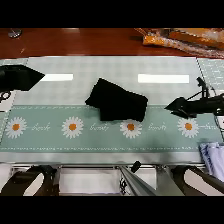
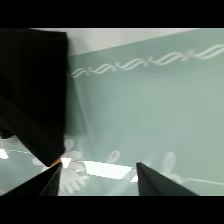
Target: Fold the shirts.
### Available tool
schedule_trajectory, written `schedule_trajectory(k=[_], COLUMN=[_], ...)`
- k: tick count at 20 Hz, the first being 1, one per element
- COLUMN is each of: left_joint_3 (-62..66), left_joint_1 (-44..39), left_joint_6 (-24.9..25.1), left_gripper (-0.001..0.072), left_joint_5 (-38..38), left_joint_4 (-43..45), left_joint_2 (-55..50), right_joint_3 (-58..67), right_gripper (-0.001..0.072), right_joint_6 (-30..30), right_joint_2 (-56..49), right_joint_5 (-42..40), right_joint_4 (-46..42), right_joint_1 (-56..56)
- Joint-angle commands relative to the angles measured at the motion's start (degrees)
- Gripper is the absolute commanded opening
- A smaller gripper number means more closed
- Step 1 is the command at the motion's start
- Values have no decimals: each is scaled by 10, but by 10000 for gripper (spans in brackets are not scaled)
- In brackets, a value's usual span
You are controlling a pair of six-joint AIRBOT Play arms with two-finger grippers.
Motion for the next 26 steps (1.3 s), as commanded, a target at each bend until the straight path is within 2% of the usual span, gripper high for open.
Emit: schedule_trajectory(k=[1,5,9,12,14,15,16,20,23,26], left_joint_3=[-9,-9,-9,-9,-9,-9,-9,-9,-9,-8], left_joint_1=[0,0,0,0,0,0,0,0,0,0], left_joint_6=[-7,-8,-8,-17,-16,-16,-16,-16,-16,-16], left_gripper=[197,181,180,180,181,181,180,181,181,181], left_joint_5=[-6,-6,-6,-6,-6,-6,-6,-5,-3,-3], left_joint_4=[1,1,1,0,0,0,0,1,1,0], left_joint_2=[-1,-1,-1,-1,-1,-1,-1,-1,-4,-18], right_joint_3=[-68,-68,-68,-67,-64,-59,-51,28,122,216], right_gripper=[593,592,589,544,251,82,33,32,32,32], right_joint_6=[-60,-99,-90,-71,-73,-76,-82,-92,-16,70], right_joint_2=[-31,-100,-130,-131,-130,-130,-130,-99,-40,23], right_joint_5=[-66,-123,-177,-207,-206,-203,-197,-140,-110,-71], right_joint_4=[139,277,295,313,325,325,325,283,170,91], right_joint_1=[33,118,188,207,206,206,206,206,189,113])
